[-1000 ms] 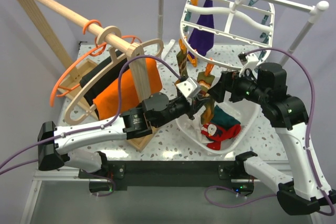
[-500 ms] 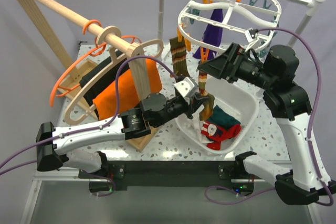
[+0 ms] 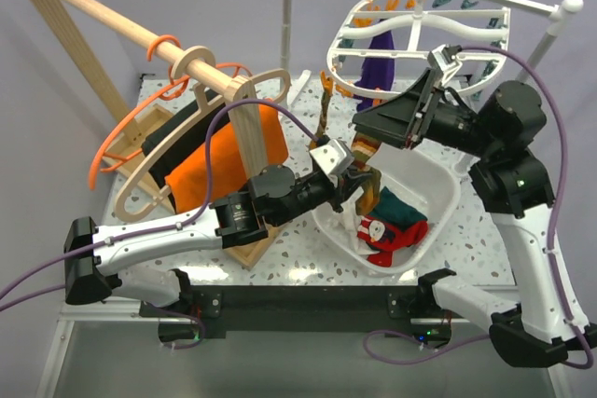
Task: Remove the socks clipped to the hanger
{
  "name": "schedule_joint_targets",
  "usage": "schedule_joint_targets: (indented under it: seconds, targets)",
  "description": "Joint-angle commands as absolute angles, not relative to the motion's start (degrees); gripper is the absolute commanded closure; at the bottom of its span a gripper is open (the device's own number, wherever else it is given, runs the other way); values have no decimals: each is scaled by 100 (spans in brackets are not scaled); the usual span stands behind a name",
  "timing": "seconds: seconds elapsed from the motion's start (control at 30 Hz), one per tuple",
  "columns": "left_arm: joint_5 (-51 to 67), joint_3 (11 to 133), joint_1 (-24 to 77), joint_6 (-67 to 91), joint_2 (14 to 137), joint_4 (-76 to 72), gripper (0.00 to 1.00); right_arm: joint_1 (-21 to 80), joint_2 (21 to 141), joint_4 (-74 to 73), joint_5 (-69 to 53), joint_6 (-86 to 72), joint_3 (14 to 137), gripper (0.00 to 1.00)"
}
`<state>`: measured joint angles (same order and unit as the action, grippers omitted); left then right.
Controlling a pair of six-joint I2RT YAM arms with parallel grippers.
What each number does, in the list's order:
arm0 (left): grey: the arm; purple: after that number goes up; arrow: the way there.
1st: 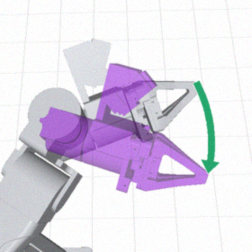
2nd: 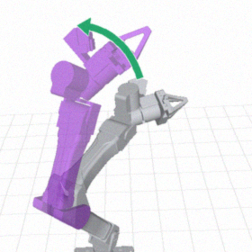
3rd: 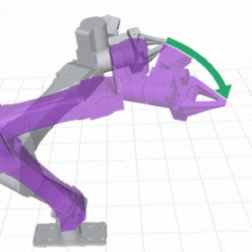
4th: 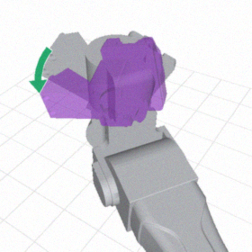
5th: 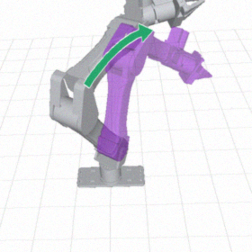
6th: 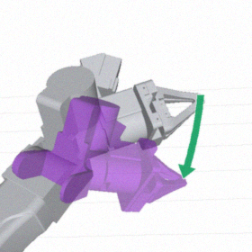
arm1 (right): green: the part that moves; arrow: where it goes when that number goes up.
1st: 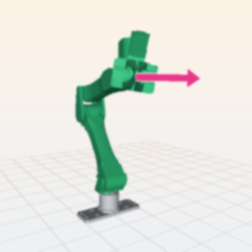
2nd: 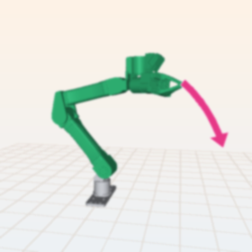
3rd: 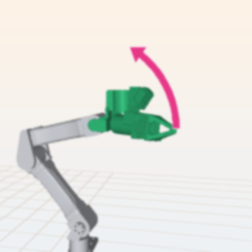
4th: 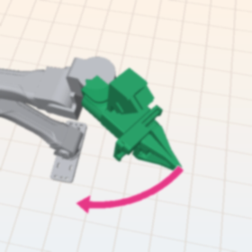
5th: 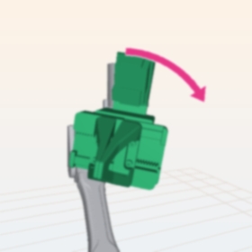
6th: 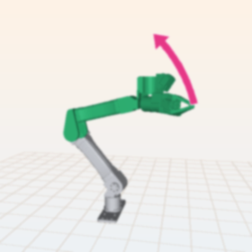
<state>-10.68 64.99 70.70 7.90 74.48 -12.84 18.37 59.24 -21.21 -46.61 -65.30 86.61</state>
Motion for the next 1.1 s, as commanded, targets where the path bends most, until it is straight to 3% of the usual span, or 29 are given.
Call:
schedule_joint_targets:
  seconds: [0.0, 0.1, 0.37, 0.67, 0.7, 0.73, 0.8, 1.07]
  targets:
    - [-871, 6697, 7084, 791, 7338, -1670, 100, 1837, 5879, -4001, -3828, -4727, 9727, 4]
    - [-739, 6715, 7084, 879, 7374, -1652, 100, 1837, 6116, -5802, -2563, -3494, 10869, 8]
    - [-325, 6899, 7084, 1081, 7681, -1687, 100, 1846, 6486, -6635, -2146, -2735, 11399, 13]
    - [-132, 7128, 7093, 1195, 8024, -1705, 100, 1854, 6767, -6917, -1477, -2321, 11654, 19]
    - [-88, 7145, 7093, 1204, 8068, -1705, 100, 1846, 6794, -6900, -1494, -2312, 11602, 23]
    - [-70, 7189, 7093, 1204, 8086, -1696, 100, 1854, 6811, -6882, -1494, -2303, 11558, 33]
    - [-27, 7224, 7093, 1213, 8147, -1688, 100, 1855, 6803, -6733, -1372, -2320, 11453, 40]
    - [114, 7312, 7093, 1222, 8235, -1644, 100, 1925, 6794, -6311, -1020, -2145, 11171, 40]
